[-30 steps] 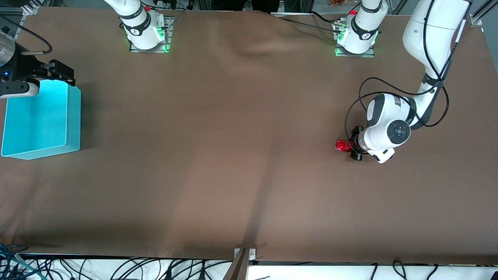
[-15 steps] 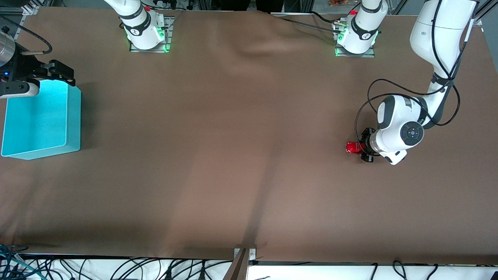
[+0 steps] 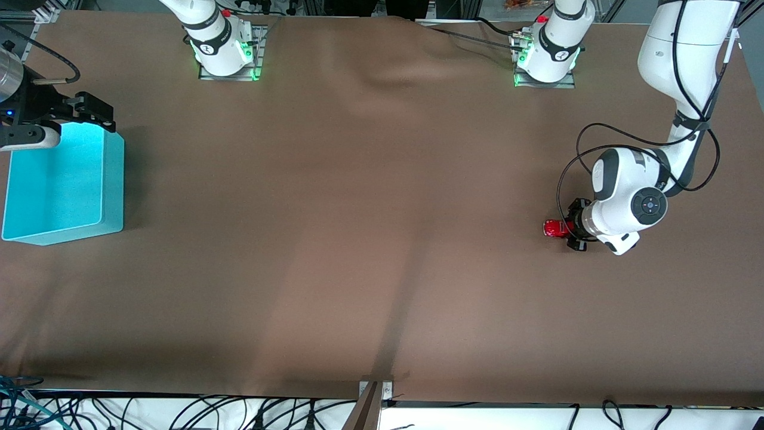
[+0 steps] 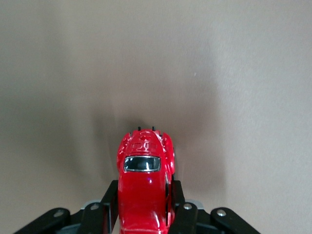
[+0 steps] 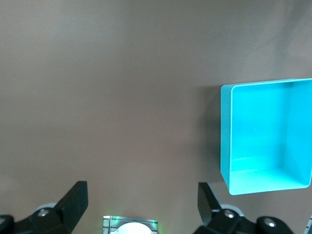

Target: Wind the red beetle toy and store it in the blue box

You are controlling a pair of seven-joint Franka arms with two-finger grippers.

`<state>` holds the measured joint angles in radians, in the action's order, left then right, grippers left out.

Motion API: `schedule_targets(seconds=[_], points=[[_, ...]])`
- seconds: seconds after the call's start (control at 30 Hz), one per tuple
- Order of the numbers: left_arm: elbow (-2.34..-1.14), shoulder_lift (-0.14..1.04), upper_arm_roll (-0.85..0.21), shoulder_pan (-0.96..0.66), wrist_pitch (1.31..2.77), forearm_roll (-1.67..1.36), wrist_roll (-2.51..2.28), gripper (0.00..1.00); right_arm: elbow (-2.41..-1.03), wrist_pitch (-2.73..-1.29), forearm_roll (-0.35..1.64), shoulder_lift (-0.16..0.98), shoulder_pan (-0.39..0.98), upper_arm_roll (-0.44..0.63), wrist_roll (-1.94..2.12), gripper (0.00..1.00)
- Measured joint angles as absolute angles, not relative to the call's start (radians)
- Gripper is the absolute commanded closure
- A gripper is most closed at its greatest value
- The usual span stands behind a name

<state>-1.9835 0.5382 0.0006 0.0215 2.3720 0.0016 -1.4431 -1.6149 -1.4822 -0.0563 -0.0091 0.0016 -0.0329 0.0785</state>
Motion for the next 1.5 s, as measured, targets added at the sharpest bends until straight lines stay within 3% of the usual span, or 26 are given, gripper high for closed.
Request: schedule_targets(seconds=[0.57, 0.77, 1.0, 1.13, 1.3, 1.5], points=[[-1.979, 0.541, 0.012, 0.021, 2.372, 0.002, -1.431, 1.00, -1.615, -1.482, -0.056, -0.009, 0.002, -0.033, 0.079, 0.00], [-1.979, 0.541, 0.013, 0.022, 2.372, 0.002, -1.423, 0.62, -1.615, -1.482, -0.056, -0.009, 0.002, -0.033, 0.079, 0.00], [-1.978, 0.541, 0.014, 0.022, 2.372, 0.002, -1.416, 0.46, -1.615, -1.482, -0.056, -0.009, 0.002, -0.033, 0.079, 0.00], [-1.977, 0.542, 0.014, 0.022, 2.371, 0.002, -1.413, 0.26, -1.615, -1.482, -0.056, -0.009, 0.002, -0.033, 0.079, 0.00], [-1.976, 0.542, 0.015, 0.022, 2.371, 0.002, -1.408, 0.08, -1.615, -1.482, -0.056, -0.009, 0.002, -0.033, 0.079, 0.00], [-1.973, 0.543, 0.016, 0.022, 2.370, 0.002, -1.406, 0.00, -1.615, -1.482, -0.056, -0.009, 0.002, -0.033, 0.079, 0.00]])
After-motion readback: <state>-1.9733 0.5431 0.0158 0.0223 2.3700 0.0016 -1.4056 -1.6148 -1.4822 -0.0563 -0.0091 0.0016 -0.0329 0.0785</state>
